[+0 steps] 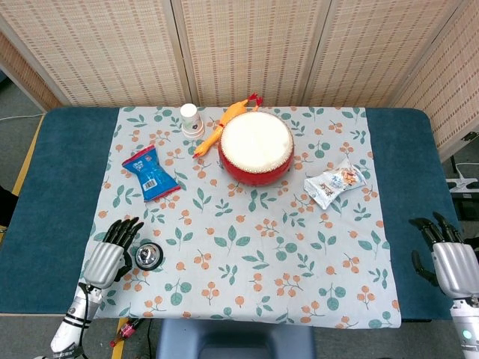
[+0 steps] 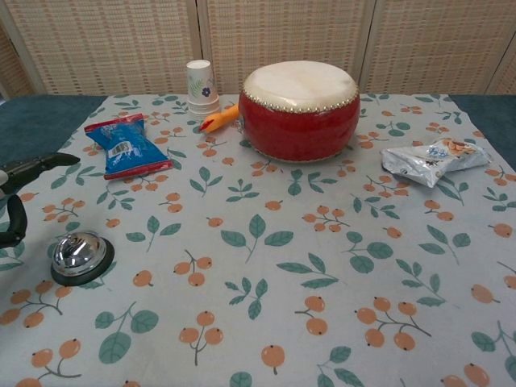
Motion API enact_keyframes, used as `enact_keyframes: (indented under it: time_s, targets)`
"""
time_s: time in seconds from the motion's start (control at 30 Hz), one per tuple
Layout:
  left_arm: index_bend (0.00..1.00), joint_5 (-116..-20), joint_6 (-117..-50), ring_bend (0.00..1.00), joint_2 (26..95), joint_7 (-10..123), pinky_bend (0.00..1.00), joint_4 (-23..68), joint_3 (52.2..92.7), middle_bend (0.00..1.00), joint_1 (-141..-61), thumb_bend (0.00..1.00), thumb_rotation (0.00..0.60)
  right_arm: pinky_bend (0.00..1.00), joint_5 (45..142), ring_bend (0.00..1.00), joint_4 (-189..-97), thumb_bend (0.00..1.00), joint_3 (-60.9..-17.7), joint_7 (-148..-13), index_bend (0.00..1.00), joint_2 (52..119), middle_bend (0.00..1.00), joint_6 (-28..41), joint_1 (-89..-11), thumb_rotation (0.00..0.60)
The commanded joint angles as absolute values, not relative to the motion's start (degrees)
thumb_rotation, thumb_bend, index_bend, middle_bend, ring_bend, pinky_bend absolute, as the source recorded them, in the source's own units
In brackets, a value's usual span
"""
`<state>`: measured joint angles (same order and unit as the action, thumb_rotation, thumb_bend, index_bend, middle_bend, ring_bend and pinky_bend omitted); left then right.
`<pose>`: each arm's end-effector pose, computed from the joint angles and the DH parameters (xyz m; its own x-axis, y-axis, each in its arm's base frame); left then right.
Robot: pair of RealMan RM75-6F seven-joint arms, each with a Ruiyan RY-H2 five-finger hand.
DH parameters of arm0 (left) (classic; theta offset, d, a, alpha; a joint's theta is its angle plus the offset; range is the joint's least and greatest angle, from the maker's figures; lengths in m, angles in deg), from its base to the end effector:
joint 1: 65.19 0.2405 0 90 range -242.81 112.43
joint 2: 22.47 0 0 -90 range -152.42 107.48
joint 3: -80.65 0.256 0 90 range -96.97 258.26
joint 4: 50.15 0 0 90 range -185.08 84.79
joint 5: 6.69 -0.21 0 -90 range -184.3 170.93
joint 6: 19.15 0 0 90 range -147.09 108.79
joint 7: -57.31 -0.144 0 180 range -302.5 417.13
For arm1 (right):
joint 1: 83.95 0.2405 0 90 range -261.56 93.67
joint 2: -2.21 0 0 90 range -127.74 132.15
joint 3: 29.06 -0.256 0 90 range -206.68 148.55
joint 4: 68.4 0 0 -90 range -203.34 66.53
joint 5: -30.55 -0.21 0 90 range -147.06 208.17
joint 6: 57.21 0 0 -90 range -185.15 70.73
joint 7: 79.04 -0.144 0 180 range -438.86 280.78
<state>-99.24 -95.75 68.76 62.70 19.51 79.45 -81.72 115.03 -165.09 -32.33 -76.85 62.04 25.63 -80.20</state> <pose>-0.2750 0.2326 0.0060 0.2893 0.1384 0.9472 0.9256 -0.2925 -0.2400 -0.3097 -0.1756 0.1729 0.4255 -0.0434 0.9039 -0.9039 0.0277 0.4269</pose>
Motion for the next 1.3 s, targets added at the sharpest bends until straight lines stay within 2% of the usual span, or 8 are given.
enact_keyframes:
  time_s: [0.03,0.4,0.6,0.9,1.13,1.3]
  targets:
    - [0.00,-99.51,-95.14,0.00,73.34,66.57,0.04,13.07,80.62,0.00,-82.37,1.00,0.600,0.16,115.20,0.03,-165.25,0.45,-31.98,-77.08,0.20,61.74,0.16,24.91,-79.99,0.600]
    - [0.00,-99.83,-95.85,0.00,80.25,73.63,0.04,1.10,83.40,0.00,-80.99,1.00,0.600,0.16,116.00,0.03,-165.16,0.45,-31.59,-78.03,0.20,61.43,0.16,24.64,-79.77,0.600]
    - [0.00,-99.52,-93.73,0.00,83.23,77.46,0.04,-4.58,84.71,0.00,-80.86,1.00,0.600,0.16,116.14,0.03,-165.20,0.45,-31.40,-78.11,0.20,61.35,0.16,24.31,-79.62,0.600]
    - [0.00,-99.08,-93.68,0.00,84.91,80.48,0.04,-8.66,84.79,0.00,-80.78,1.00,0.600,0.16,116.21,0.03,-165.19,0.45,-31.26,-78.16,0.20,61.29,0.16,24.08,-79.49,0.600]
    - [0.00,-101.18,-102.47,0.00,80.18,76.48,0.04,-2.87,82.70,0.00,-81.54,1.00,0.600,0.16,116.23,0.03,-165.26,0.45,-31.30,-78.53,0.20,61.16,0.16,24.19,-79.46,0.600]
    - [0.00,-102.40,-105.55,0.00,69.00,68.70,0.04,8.36,82.06,0.00,-81.95,1.00,0.600,0.16,115.34,0.03,-165.25,0.45,-31.69,-78.73,0.20,61.07,0.16,23.53,-79.08,0.600]
